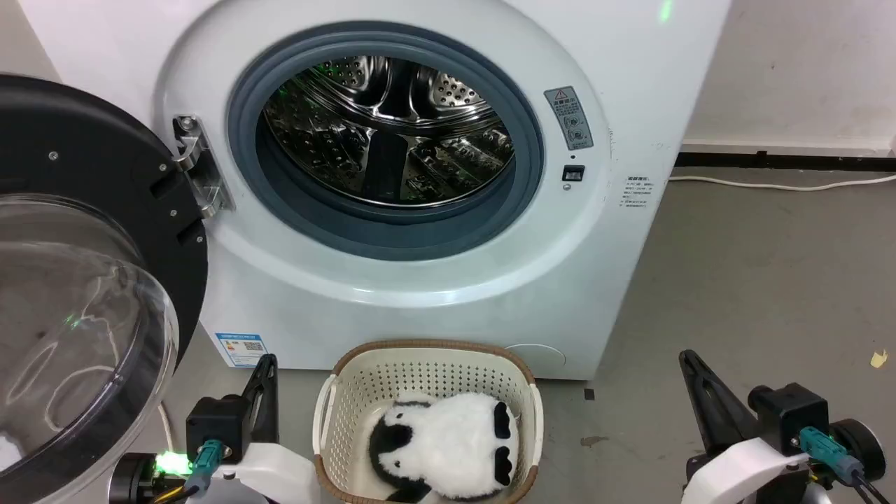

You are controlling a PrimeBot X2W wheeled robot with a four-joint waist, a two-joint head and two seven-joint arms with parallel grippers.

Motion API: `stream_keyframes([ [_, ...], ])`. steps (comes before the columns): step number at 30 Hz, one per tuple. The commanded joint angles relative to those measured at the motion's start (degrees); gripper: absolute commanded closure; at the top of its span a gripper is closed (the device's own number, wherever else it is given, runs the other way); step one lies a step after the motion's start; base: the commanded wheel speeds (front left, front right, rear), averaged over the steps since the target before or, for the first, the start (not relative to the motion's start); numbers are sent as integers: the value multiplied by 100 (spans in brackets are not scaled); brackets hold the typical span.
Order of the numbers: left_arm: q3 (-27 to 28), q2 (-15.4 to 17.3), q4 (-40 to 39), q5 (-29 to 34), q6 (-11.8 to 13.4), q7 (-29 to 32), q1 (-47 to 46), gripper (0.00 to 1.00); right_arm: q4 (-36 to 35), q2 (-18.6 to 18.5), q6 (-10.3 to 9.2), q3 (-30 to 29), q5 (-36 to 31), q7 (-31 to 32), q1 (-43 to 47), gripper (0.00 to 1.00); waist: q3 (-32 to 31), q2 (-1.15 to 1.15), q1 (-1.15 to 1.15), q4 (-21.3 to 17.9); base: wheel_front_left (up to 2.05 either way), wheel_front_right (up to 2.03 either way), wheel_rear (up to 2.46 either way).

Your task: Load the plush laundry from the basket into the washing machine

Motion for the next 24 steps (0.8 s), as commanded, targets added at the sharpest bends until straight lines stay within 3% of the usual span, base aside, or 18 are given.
stream_keyframes([
  [1, 18, -1, -25, 10, -25, 2, -88, 100, -24, -5, -5, -17, -43, 2, -67, 100, 0, 0, 0, 0, 0, 0, 0],
  [18, 18, -1, -25, 10, -25, 2, -88, 100, -24, -5, -5, -17, -43, 2, -67, 100, 0, 0, 0, 0, 0, 0, 0],
  [19, 0, 0, 0, 0, 0, 0, 0, 0, 0, 0, 0, 0, 0, 0, 0, 0, 0, 0, 0, 0, 0, 0, 0],
  [24, -24, 0, 4, 0, 10, -23, 2, 0, 11, 0, 0, 5, 28, -19, 1, 0, 1, 0, 0, -2, 0, 0, 0],
])
